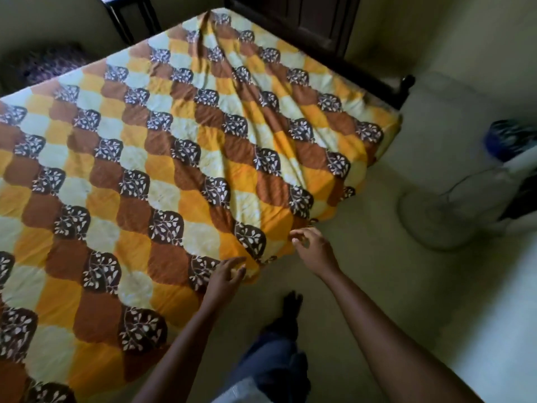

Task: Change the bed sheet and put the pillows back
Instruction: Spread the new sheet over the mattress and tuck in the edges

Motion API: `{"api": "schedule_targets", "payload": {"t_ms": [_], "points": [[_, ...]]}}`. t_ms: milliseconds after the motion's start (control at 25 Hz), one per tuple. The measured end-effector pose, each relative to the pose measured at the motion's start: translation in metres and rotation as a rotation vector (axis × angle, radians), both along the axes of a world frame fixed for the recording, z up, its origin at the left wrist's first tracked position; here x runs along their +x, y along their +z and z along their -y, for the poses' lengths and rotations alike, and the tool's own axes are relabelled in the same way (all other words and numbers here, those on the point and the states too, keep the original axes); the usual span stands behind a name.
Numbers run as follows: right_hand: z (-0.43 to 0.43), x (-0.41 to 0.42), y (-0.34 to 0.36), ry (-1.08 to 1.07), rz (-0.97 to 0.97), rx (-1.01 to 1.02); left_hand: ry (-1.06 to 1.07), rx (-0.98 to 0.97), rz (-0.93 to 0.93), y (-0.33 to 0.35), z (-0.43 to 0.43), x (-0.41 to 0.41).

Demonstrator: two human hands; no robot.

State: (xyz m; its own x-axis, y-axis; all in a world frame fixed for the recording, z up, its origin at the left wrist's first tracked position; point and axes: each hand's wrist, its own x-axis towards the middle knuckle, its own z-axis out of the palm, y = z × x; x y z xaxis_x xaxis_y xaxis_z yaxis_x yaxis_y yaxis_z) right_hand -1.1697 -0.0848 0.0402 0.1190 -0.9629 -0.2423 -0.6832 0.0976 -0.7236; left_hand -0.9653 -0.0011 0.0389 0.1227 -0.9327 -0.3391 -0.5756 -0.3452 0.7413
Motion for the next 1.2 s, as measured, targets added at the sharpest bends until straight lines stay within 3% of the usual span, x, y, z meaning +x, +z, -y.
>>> {"api": "schedule_targets", "payload": {"t_ms": [440,720,920,1000,1080,1200], "points": [[0.225,-0.187,0.033,-0.171,-0.052,0.036,-0.120,-0.040,-0.010,0.019,0.252,-0.191],[0.316,-0.268,0.018,-0.094,-0.054,0.161,0.116,-0.030,-0.069,0.001,0.311,-0.286],[0.393,-0.326,-0.038,0.014,-0.035,0.239,0.349,-0.091,-0.018,-0.033,0.365,-0.372],[0.415,-0.337,-0.070,-0.038,0.023,0.250,0.303,-0.143,0.071,-0.052,0.385,-0.395],[0.425,-0.342,-0.103,-0.137,0.109,0.257,0.156,-0.222,0.274,-0.073,0.403,-0.407],[0.438,-0.338,-0.161,-0.168,0.127,0.133,-0.105,-0.506,0.599,-0.117,0.442,-0.403]]}}
